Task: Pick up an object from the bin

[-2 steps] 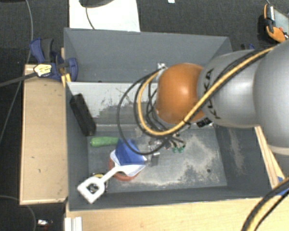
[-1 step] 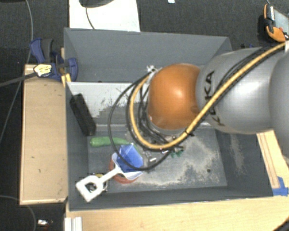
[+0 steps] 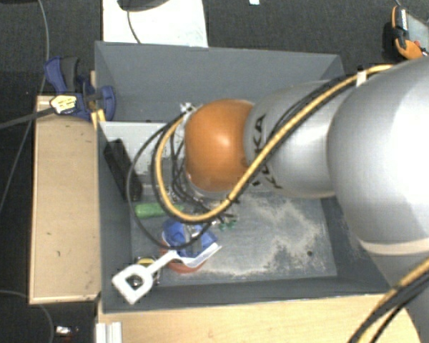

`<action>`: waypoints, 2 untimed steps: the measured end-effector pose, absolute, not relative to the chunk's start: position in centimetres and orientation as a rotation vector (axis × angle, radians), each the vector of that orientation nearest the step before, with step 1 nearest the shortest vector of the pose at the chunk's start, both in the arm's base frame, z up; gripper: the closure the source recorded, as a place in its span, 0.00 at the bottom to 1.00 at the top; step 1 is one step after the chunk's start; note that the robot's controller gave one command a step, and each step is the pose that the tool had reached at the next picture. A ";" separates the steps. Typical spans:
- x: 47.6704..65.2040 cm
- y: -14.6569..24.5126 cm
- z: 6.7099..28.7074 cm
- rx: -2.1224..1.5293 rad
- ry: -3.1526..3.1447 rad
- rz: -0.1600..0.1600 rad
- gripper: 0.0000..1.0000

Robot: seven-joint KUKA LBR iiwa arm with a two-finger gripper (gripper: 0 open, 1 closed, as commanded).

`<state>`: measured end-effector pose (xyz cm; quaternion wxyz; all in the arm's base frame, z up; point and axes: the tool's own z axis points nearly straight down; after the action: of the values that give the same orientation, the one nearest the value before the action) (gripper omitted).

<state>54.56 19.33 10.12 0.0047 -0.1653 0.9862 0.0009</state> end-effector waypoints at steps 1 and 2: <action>54.8 17.5 7.5 -1.047 2.923 0.000 0.00; 54.7 19.9 7.5 -0.777 3.026 -0.001 1.00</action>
Offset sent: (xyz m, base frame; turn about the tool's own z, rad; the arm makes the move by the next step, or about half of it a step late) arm -0.0027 0.0062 -0.0312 -0.1726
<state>54.68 19.90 7.50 0.0089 -0.2487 0.9685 -0.0003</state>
